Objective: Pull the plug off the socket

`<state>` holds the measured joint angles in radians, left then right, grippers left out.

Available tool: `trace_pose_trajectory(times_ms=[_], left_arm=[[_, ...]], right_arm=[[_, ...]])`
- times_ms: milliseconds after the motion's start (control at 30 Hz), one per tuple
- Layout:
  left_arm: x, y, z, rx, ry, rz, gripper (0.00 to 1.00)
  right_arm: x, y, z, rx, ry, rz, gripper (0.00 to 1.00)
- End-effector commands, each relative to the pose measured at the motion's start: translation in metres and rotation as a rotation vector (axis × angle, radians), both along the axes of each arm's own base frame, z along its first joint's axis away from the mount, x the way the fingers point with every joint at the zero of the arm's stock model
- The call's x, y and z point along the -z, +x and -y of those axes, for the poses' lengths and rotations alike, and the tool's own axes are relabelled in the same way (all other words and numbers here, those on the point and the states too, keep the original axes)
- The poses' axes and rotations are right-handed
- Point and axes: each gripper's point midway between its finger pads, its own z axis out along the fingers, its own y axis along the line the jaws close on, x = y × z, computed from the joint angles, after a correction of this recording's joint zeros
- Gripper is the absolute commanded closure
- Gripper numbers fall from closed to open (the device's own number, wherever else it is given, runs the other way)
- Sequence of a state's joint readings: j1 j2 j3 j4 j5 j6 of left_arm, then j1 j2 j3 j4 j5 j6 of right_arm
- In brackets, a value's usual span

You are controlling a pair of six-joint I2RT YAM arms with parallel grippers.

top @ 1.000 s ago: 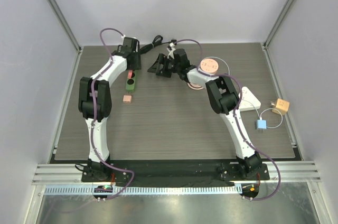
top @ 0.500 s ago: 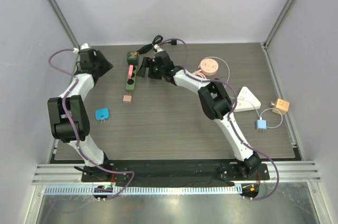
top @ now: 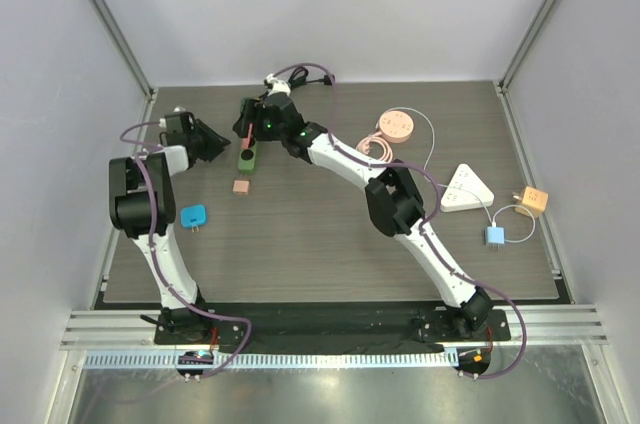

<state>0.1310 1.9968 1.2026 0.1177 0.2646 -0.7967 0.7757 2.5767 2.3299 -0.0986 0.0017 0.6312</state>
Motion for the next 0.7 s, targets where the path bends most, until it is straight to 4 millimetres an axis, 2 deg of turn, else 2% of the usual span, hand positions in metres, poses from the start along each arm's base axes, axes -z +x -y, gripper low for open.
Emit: trace_pose_trajectory(times_ms=[0, 67, 233, 500, 633, 667], left_arm=[[-0.025, 0.025, 0.005, 0.013, -0.056, 0.099, 0.67], [-0.022, 0.025, 0.005, 0.013, -0.057, 0.090, 0.68], [-0.028, 0.022, 0.002, 0.001, -0.034, 0.101, 0.67], [-0.034, 0.021, 0.001, 0.007, -0.022, 0.115, 0.66], [-0.034, 0.023, 0.005, 0.026, -0.038, 0.125, 0.66], [-0.036, 0.024, 0.009, 0.038, -0.052, 0.135, 0.66]], right_arm=[[-0.006, 0.014, 0.000, 0.046, 0.018, 0.033, 0.26], [-0.003, 0.017, -0.002, 0.049, 0.026, 0.033, 0.29], [0.000, 0.017, -0.010, 0.043, 0.044, 0.033, 0.35], [0.018, 0.017, -0.014, 0.050, 0.040, 0.012, 0.41], [0.019, 0.020, -0.007, 0.075, 0.014, 0.018, 0.57], [0.019, 0.020, -0.005, 0.079, 0.011, 0.019, 0.65]])
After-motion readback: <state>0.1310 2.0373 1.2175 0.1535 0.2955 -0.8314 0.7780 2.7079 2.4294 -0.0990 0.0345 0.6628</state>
